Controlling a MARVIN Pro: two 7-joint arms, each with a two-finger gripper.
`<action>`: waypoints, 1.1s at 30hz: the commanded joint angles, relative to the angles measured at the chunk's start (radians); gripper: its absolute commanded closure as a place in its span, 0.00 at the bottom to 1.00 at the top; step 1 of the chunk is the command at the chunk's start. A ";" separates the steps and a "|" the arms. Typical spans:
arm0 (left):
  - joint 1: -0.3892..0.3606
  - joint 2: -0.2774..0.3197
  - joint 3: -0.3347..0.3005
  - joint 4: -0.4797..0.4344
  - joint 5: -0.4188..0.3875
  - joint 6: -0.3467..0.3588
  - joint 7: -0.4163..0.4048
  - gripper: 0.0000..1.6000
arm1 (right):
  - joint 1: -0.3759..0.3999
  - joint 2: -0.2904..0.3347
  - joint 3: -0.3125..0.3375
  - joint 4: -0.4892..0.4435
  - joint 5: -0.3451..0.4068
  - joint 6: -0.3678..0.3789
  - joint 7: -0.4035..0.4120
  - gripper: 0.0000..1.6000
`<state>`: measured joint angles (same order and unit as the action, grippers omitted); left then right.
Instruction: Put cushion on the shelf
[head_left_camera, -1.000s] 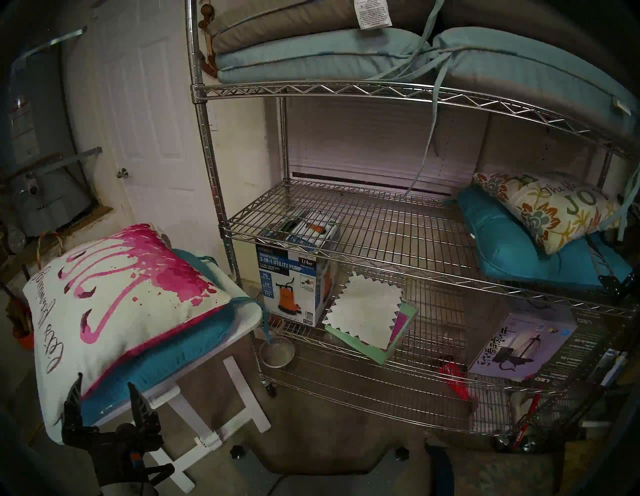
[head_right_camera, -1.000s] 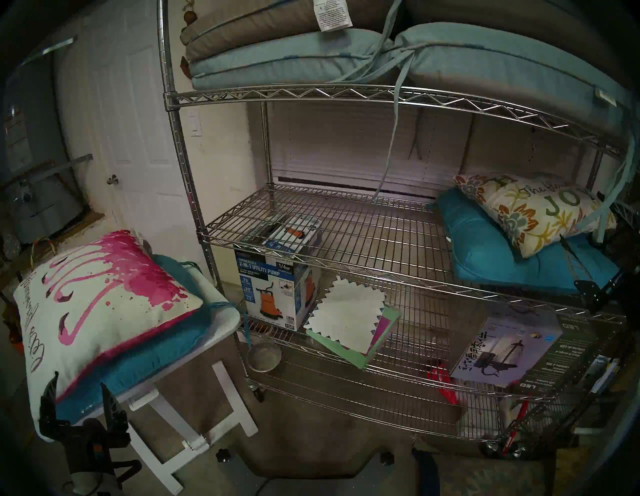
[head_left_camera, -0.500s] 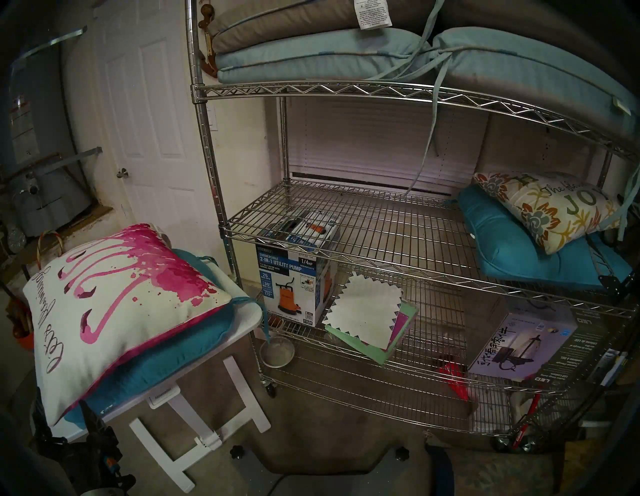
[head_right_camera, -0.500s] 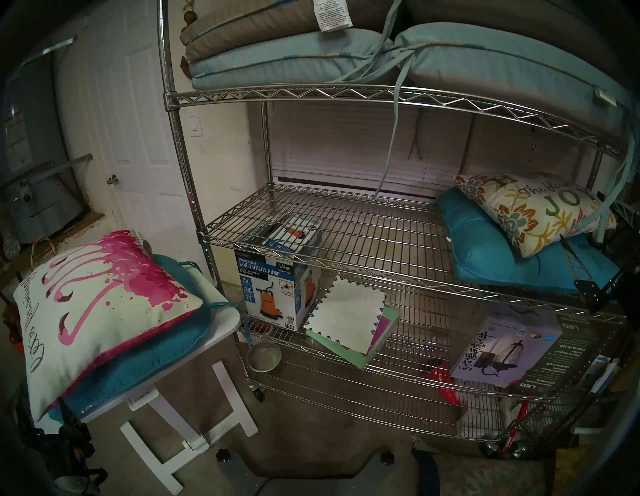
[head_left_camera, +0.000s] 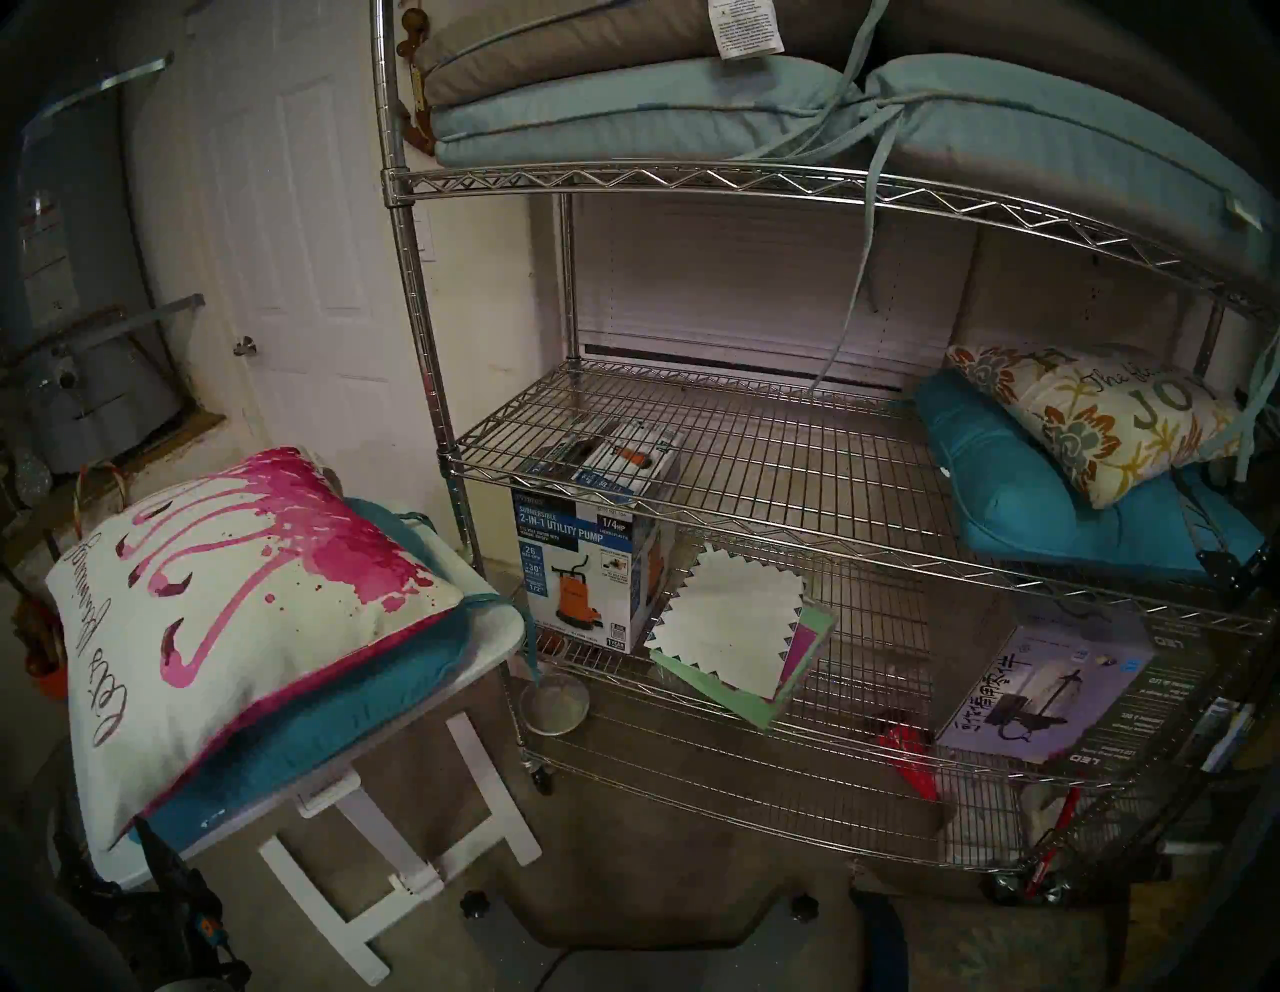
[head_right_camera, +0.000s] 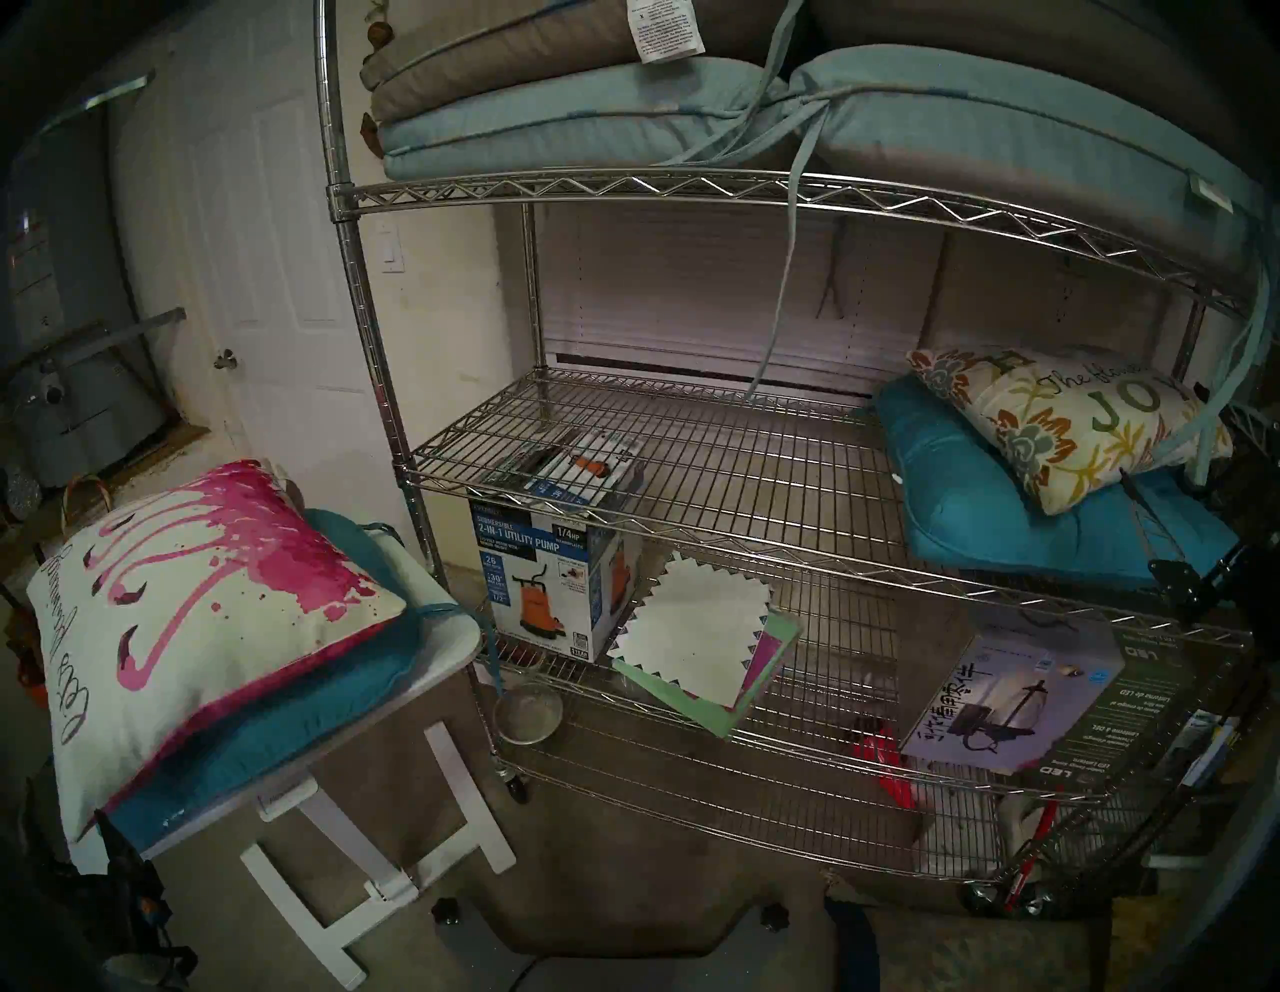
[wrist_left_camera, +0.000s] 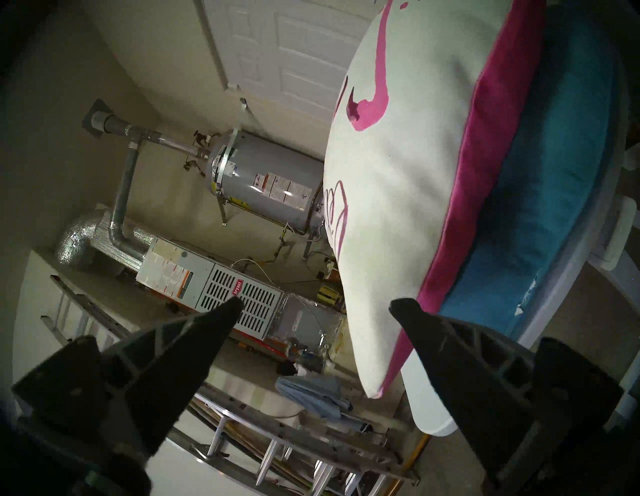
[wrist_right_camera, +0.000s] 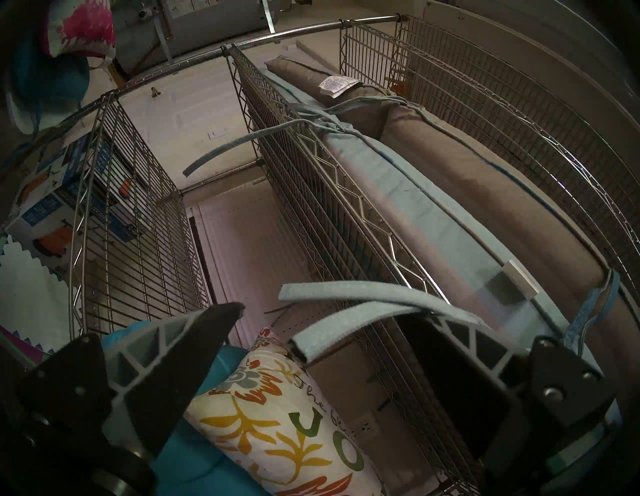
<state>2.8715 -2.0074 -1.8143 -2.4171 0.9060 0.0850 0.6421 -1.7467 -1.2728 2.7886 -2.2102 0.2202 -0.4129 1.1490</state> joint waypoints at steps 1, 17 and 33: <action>0.008 0.000 0.004 0.003 -0.014 0.031 -0.018 0.00 | 0.002 0.001 0.002 -0.010 0.005 -0.001 -0.001 0.00; 0.008 0.000 -0.052 0.031 -0.065 0.054 -0.107 0.00 | 0.003 0.001 0.002 -0.010 0.006 -0.001 -0.001 0.00; 0.008 0.005 -0.164 -0.026 -0.102 0.025 -0.245 0.00 | 0.003 0.000 0.003 -0.011 0.006 -0.001 0.000 0.00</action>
<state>2.8715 -2.0076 -1.9481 -2.4036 0.8126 0.1118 0.4162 -1.7460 -1.2731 2.7889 -2.2105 0.2207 -0.4129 1.1499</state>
